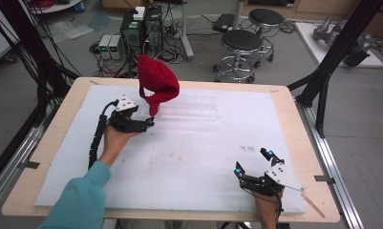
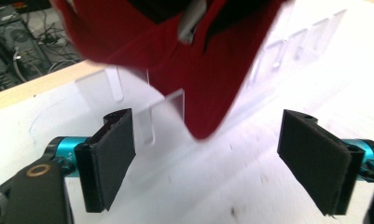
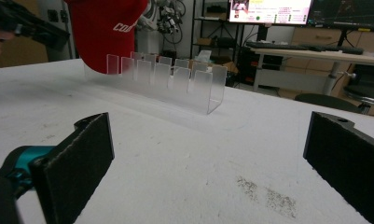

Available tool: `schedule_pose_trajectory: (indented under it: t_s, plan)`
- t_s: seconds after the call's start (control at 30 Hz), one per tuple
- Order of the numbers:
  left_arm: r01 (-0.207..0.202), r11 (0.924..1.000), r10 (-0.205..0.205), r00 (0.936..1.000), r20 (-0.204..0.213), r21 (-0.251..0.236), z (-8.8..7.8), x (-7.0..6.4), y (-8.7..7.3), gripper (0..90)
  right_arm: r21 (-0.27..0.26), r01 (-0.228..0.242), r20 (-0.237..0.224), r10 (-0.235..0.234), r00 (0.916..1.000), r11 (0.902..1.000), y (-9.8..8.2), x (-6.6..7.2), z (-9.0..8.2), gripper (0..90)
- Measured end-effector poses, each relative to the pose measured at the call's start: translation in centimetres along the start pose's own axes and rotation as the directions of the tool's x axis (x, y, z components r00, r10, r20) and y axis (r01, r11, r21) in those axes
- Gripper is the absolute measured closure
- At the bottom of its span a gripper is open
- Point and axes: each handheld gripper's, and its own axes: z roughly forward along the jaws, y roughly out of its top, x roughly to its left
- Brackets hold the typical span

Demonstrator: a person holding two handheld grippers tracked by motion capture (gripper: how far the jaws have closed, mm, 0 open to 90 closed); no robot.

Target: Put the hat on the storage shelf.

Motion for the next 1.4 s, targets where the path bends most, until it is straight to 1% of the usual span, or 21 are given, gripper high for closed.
schedule_pose_trajectory:
  t_s: [0.03, 0.07, 0.1, 0.13, 0.17, 0.3, 0.33, 0.4, 0.43, 0.5, 0.57, 0.63, 0.7, 0.8, 0.9, 1.0, 1.13, 1.2, 1.27, 1.37, 1.4]
  plan:
    - [0.009, 0.9999, -0.010, 0.9989, 0.046, 0.009, -0.8, 0.3, -0.3, 15.7, 0.001, -0.001, 0.000, 0.001, 1.0000, 1.0000, 0.0, 0.0, 0.0, 0.5]
    - [-0.004, 0.9999, 0.005, 0.9971, 0.076, -0.015, -1.6, 0.4, -0.7, 15.0, 0.000, 0.000, 0.000, 0.000, 1.0000, 1.0000, 0.0, 0.0, 0.0, 0.5]
    - [-0.038, 0.9979, 0.043, 0.9950, 0.090, -0.052, -2.5, 0.4, -1.3, 15.0, -0.003, 0.003, 0.004, -0.003, 1.0000, 1.0000, 0.0, 0.0, 0.0, 0.5]
    - [-0.062, 0.9953, 0.068, 0.9936, 0.090, -0.074, -3.4, 0.4, -1.9, 15.6, -0.003, -0.002, 0.001, 0.002, 1.0000, 1.0000, 0.0, 0.0, 0.0, 0.5]
    - [-0.067, 0.9931, 0.077, 0.9906, 0.113, -0.097, -4.3, 0.5, -2.5, 15.8, -0.007, -0.005, 0.003, 0.005, 1.0000, 1.0000, 0.0, 0.0, -0.1, 0.5]
    - [-0.067, 0.9859, 0.094, 0.9797, 0.177, -0.154, -7.3, 1.1, -4.9, 15.8, -0.018, -0.004, 0.007, 0.004, 1.0000, 0.9998, -0.1, 0.0, -0.2, 0.4]
    - [-0.072, 0.9817, 0.104, 0.9776, 0.183, -0.177, -8.1, 1.3, -5.6, 15.8, -0.026, -0.001, 0.008, 0.001, 1.0000, 0.9997, -0.1, 0.0, -0.2, 0.4]
    - [-0.054, 0.9752, 0.101, 0.9711, 0.216, -0.215, -9.4, 1.6, -6.8, 15.8, -0.032, -0.001, 0.012, 0.001, 0.9999, 0.9995, -0.1, 0.0, -0.3, 0.4]
    - [-0.052, 0.9740, 0.101, 0.9699, 0.221, -0.221, -9.9, 1.7, -7.4, 15.8, -0.030, -0.007, 0.010, 0.007, 0.9999, 0.9995, -0.1, 0.0, -0.3, 0.4]
    - [-0.050, 0.9744, 0.098, 0.9718, 0.214, -0.219, -11.0, 2.0, -8.6, 15.6, -0.029, -0.006, 0.010, 0.006, 0.9999, 0.9995, -0.1, -0.1, -0.2, 0.4]
    - [-0.040, 0.9719, 0.092, 0.9720, 0.216, -0.232, -11.7, 2.1, -9.3, 15.5, -0.018, -0.013, 0.008, 0.013, 0.9999, 0.9997, -0.1, 0.0, -0.2, 0.4]
    - [-0.033, 0.9642, 0.093, 0.9716, 0.218, -0.263, -12.3, 2.1, -10.1, 15.5, -0.018, -0.009, 0.009, 0.009, 0.9999, 0.9998, -0.1, 0.0, -0.2, 0.4]
    - [-0.028, 0.9609, 0.091, 0.9714, 0.219, -0.275, -12.7, 2.2, -10.8, 15.5, -0.019, -0.006, 0.008, 0.007, 0.9999, 0.9998, -0.1, 0.0, -0.2, 0.5]
    - [-0.020, 0.9541, 0.086, 0.9743, 0.208, -0.299, -13.0, 2.2, -11.7, 15.5, -0.019, -0.009, 0.009, 0.009, 0.9999, 0.9998, -0.1, -0.1, -0.1, 0.4]
    - [-0.021, 0.9494, 0.088, 0.9760, 0.199, -0.313, -13.2, 2.2, -12.0, 15.6, -0.018, -0.012, 0.009, 0.013, 0.9999, 0.9998, -0.1, 0.0, -0.2, 0.4]
    - [-0.019, 0.9477, 0.085, 0.9770, 0.196, -0.319, -13.3, 2.3, -12.3, 15.6, -0.027, -0.010, 0.008, 0.010, 0.9999, 0.9996, -0.1, 0.0, -0.3, 0.4]
    - [-0.008, 0.9513, 0.069, 0.9795, 0.189, -0.308, -13.2, 2.4, -12.9, 15.9, -0.031, -0.006, 0.008, 0.006, 1.0000, 0.9995, -0.1, 0.0, -0.3, 0.5]
    - [-0.008, 0.9414, 0.073, 0.9808, 0.181, -0.337, -13.4, 2.5, -13.1, 16.0, -0.031, -0.010, 0.009, 0.010, 0.9999, 0.9995, -0.1, 0.0, -0.3, 0.4]
    - [-0.003, 0.9388, 0.067, 0.9822, 0.175, -0.344, -13.5, 2.5, -13.2, 16.4, -0.034, -0.011, 0.007, 0.011, 0.9999, 0.9994, -0.2, -0.1, -0.3, 0.4]
    - [-0.004, 0.9388, 0.063, 0.9847, 0.162, -0.344, -13.5, 2.4, -13.2, 16.5, -0.038, -0.007, 0.009, 0.007, 0.9999, 0.9992, -0.2, -0.1, -0.3, 0.4]
    - [0.001, 0.9365, 0.058, 0.9858, 0.158, -0.351, -13.5, 2.4, -13.2, 16.5, -0.040, -0.007, 0.009, 0.007, 0.9999, 0.9992, -0.2, -0.1, -0.3, 0.4]
